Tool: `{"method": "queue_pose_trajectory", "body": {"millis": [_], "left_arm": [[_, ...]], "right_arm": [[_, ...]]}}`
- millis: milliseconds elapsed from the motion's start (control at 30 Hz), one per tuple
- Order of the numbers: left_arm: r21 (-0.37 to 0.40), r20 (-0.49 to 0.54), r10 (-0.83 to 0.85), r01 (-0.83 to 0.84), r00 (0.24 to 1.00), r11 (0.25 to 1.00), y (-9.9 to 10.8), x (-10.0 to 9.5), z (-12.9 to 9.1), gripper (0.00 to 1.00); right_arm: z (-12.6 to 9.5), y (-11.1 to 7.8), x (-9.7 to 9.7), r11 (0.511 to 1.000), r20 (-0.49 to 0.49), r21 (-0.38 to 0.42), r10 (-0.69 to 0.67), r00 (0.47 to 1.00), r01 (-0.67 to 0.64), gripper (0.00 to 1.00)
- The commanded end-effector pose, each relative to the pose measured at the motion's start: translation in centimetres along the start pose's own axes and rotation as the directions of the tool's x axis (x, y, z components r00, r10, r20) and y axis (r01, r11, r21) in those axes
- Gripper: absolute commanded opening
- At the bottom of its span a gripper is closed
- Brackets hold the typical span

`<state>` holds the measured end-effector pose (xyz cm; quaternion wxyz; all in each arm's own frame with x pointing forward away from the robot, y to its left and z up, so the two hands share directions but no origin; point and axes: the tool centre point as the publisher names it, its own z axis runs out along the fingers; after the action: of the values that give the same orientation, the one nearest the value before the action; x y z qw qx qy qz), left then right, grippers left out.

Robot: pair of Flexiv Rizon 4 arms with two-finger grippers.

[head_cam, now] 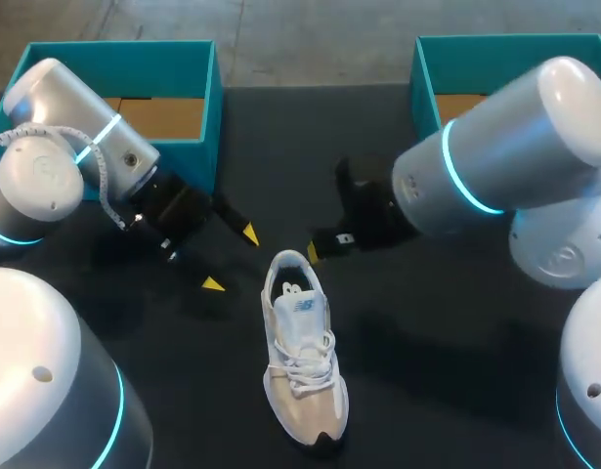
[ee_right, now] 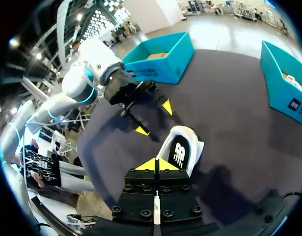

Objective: Take the shoe out of the shoebox, open the shoe tongue, remove and reinsert the insole, then place the shoe into the shoebox

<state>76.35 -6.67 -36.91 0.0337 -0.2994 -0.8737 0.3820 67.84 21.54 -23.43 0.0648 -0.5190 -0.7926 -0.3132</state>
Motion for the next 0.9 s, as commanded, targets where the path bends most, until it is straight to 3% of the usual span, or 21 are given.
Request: {"method": "queue_pose_trajectory", "body": {"millis": [33,467,900], "left_arm": [[-0.030,-0.034,-0.012,0.011,0.999,0.999,-0.3,-0.3,-1.1,1.00],[-0.062,-0.042,-0.028,0.025,0.999,0.998,1.3,0.2,-4.4,1.00],[-0.067,-0.064,-0.024,0.019,0.998,0.998,2.1,2.0,-8.5,1.00]], "right_arm": [[1.1,1.2,0.9,1.000,0.166,0.023,-0.001,0.986,-0.003,0.00],[3.1,1.6,1.1,0.998,0.199,0.060,-0.001,0.980,-0.011,0.00],[5.5,1.5,2.0,0.995,0.259,0.099,0.004,0.966,-0.030,0.00]]}}
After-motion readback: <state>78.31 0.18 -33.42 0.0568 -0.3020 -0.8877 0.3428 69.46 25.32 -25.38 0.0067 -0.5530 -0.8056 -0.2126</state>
